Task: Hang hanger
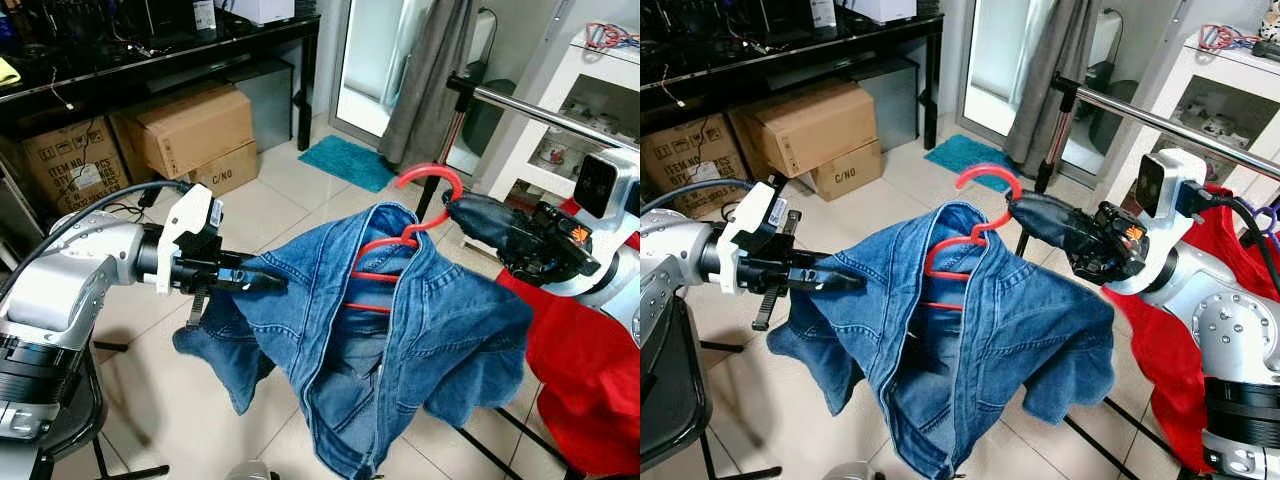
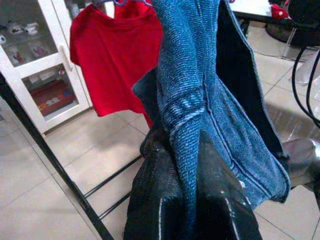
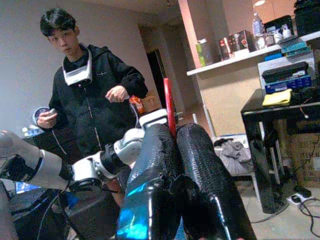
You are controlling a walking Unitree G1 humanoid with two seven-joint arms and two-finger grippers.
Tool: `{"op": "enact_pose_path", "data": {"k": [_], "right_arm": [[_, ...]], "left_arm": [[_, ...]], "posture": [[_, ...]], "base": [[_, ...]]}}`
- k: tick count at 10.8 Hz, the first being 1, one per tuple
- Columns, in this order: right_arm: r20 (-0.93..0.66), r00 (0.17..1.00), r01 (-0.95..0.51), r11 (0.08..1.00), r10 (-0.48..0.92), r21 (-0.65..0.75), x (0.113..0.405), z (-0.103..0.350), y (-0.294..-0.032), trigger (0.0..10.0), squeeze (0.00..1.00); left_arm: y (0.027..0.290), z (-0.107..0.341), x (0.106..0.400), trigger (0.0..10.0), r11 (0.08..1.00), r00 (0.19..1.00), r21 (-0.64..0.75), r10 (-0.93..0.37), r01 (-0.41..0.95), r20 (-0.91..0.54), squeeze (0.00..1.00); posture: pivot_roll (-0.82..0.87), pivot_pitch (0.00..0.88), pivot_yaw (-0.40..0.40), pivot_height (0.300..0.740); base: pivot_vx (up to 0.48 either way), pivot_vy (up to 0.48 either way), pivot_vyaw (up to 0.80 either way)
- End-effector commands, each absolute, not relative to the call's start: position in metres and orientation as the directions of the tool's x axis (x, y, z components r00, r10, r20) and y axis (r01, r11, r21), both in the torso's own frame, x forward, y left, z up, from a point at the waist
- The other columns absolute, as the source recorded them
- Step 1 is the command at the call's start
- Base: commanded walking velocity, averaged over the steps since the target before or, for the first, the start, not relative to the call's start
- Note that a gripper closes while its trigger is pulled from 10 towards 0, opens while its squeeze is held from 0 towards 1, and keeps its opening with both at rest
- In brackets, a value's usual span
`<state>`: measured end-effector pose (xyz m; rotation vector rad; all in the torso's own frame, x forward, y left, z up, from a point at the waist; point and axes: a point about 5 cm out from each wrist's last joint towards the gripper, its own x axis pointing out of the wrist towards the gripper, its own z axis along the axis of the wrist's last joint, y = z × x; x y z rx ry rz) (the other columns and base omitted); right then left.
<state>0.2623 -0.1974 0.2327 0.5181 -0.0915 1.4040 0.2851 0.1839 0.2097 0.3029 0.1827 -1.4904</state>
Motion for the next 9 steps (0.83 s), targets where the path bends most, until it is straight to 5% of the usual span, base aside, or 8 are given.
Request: {"op": "enact_pose_path", "data": {"k": [1,8,9], "right_arm": [[0.365,0.163,-0.963,0.066,0.917,0.262,0.2605,0.2406,-0.1966,0.0,0.0],[0.364,0.167,-0.965,0.076,0.916,0.251,0.2626,0.2434,-0.1932,0.0,0.0],[0.324,0.189,-0.966,0.117,0.927,0.23,0.2644,0.2405,-0.1876,10.0,0.0]], "left_arm": [[0.1819,0.2215,0.2885,0.0,0.05,0.087,0.136,-0.956,0.989,-0.281,0.0],[0.1808,0.2233,0.2913,0.0,0.058,0.096,0.143,-0.957,0.988,-0.276,0.0],[0.1808,0.2236,0.2913,0.0,0.058,0.096,0.144,-0.957,0.988,-0.274,0.0]], "posture": [[0.18,0.0,-0.051,0.74],[0.18,0.0,-0.049,0.74],[0.18,0.0,-0.049,0.74]], "base": [[0.0,0.0,0.0],[0.0,0.0,0.0],[0.0,0.0,0.0]]}}
